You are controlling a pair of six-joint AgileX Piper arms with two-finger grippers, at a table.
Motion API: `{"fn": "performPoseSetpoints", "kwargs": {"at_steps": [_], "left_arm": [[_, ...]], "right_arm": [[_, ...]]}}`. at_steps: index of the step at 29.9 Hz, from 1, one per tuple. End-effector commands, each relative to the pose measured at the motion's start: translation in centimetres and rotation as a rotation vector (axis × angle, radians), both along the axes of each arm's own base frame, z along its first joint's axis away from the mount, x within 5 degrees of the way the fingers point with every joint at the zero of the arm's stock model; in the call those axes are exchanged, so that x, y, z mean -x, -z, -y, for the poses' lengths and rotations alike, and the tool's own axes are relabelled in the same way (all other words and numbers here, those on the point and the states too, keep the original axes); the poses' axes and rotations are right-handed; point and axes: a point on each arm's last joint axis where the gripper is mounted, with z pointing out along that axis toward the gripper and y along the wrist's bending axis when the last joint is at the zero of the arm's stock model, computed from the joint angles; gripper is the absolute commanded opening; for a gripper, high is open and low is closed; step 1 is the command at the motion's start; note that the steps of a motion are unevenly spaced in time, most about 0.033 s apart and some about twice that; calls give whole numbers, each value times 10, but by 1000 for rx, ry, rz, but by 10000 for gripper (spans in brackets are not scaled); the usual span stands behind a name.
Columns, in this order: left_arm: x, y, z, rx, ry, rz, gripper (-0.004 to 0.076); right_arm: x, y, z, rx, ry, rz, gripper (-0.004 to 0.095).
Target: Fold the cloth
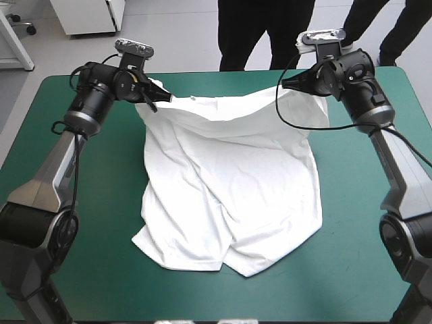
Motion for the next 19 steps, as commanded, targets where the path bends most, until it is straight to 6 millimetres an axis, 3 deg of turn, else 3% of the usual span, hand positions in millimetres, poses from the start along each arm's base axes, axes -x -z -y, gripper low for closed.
{"fn": "performPoseSetpoints", "kwargs": {"at_steps": [1,6,15,17,19], "left_arm": [[-11,-9,1,32,-28,120,-9],[-33,32,6,6,-42,44,-9],[-54,72,10,-35,-38,18,-3],[-55,75,9,-48,-39,9,45],[-55,76,9,-49,-40,5,144]], "right_arm": [[-11,-5,12,-58,6,67,-17],[-34,26,14,-94,19,15,-17],[-56,69,9,-79,21,-67,-15],[-56,75,9,-70,22,-98,24],[-56,78,9,-62,11,-115,132]]}}
